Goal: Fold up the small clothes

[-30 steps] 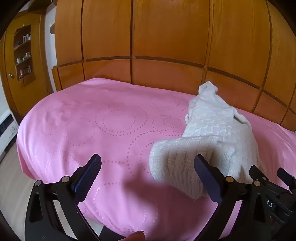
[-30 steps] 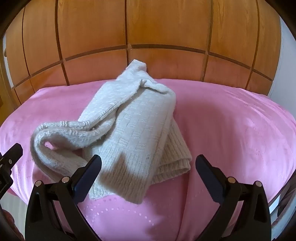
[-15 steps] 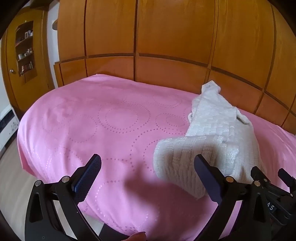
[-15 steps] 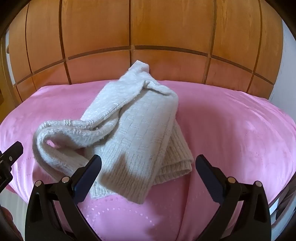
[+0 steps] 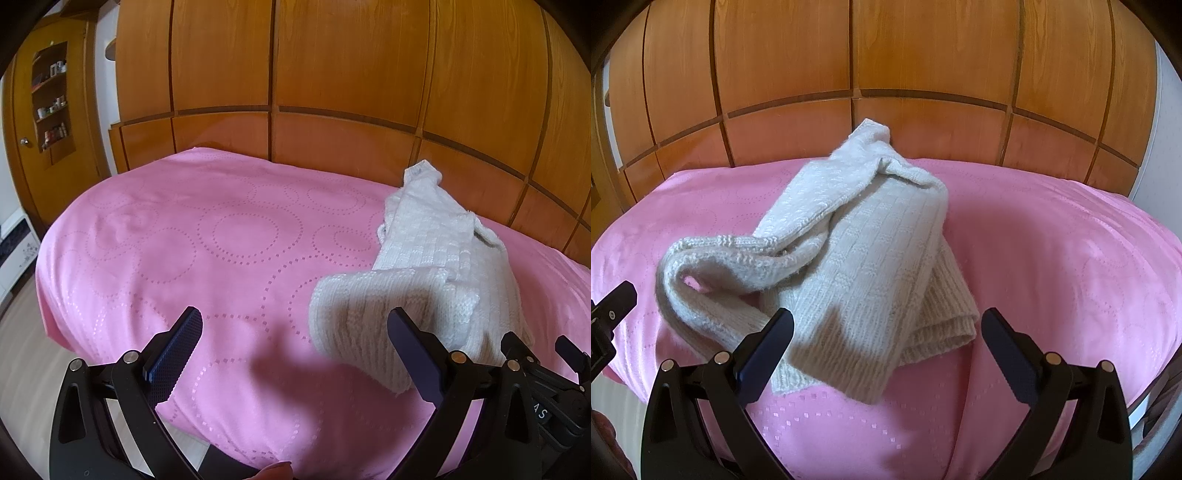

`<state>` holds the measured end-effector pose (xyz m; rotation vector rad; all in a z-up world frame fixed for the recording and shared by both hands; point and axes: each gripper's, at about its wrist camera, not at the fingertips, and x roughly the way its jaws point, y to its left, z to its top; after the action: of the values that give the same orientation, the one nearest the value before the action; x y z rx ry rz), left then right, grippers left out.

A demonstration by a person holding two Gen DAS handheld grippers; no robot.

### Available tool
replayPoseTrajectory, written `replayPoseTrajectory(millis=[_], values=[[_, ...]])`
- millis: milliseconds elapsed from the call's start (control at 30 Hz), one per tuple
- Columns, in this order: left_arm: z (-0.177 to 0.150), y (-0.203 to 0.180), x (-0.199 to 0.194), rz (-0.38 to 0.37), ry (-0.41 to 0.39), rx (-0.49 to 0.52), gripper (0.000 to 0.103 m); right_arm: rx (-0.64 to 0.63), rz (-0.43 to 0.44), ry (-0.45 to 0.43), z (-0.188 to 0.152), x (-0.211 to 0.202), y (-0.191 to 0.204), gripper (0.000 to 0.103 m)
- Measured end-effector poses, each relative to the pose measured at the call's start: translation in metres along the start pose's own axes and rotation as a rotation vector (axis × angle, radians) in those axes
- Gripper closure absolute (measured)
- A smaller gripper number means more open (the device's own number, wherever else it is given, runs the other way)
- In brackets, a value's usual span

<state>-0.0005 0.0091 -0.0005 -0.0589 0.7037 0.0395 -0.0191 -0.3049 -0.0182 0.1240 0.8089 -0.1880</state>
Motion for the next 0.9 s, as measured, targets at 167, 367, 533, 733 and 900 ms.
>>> replayPoseTrajectory(millis=[167,367,533,733,900], values=[[-0.001,-0.002,0.002,0.009,0.008,0.007,0.004,0.003,0.009,0.001,-0.001,0.000,-0.001,0.002],[-0.002,-0.001,0.004,0.021,0.008,0.006,0.004,0.005,0.019,0.011,-0.002,0.004,-0.003,0.002],[-0.001,0.001,0.008,0.027,0.016,0.001,0.004,0.008,0.019,0.009,-0.002,0.006,-0.004,0.002],[-0.003,0.003,0.010,0.031,0.022,-0.003,0.004,0.004,0.025,-0.005,-0.001,0.004,-0.006,0.002],[-0.003,0.003,0.013,0.033,0.028,-0.004,0.004,0.015,0.047,-0.018,0.001,0.003,-0.010,0.002]])
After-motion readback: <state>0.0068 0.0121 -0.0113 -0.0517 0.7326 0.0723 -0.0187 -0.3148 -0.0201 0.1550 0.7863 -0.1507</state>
